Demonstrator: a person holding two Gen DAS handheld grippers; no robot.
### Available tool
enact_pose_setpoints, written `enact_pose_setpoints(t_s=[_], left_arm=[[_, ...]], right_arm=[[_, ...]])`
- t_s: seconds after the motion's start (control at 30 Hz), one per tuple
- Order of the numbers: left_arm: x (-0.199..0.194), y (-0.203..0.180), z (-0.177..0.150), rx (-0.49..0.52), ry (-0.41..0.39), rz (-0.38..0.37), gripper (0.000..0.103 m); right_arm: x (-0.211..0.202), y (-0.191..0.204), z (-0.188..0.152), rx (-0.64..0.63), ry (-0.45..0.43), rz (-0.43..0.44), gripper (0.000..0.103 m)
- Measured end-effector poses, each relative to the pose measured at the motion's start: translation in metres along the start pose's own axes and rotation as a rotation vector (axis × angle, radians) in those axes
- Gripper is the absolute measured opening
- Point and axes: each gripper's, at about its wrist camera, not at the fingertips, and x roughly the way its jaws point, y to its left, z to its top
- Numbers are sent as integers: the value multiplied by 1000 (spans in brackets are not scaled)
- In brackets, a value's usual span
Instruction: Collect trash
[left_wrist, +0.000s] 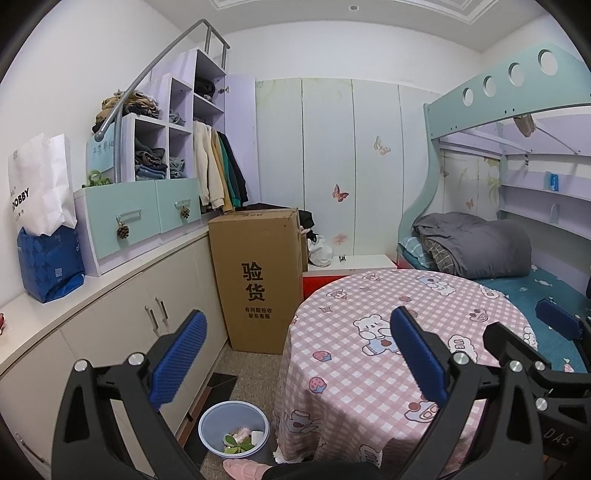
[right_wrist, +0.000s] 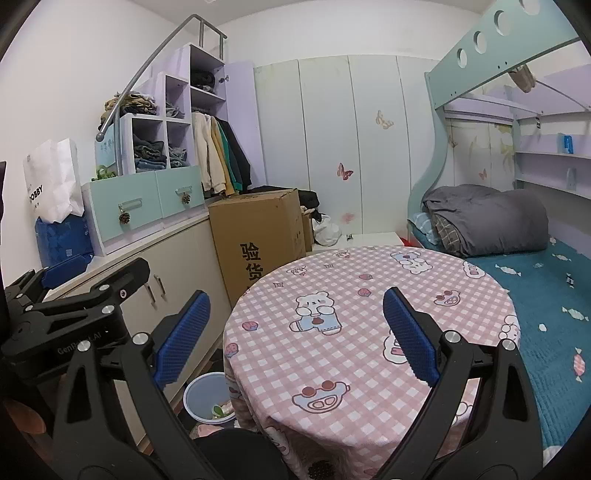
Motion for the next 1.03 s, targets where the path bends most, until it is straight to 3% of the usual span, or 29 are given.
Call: enact_pose_setpoints(t_s=[0.7,1.03], left_arm=[[30,-6,2,10,35,8,97],[50,-21,8,16,50,6,97]], right_arm=[[31,-10,1,12,24,-1,93],[56,-33,-1,39,51,-16,93]])
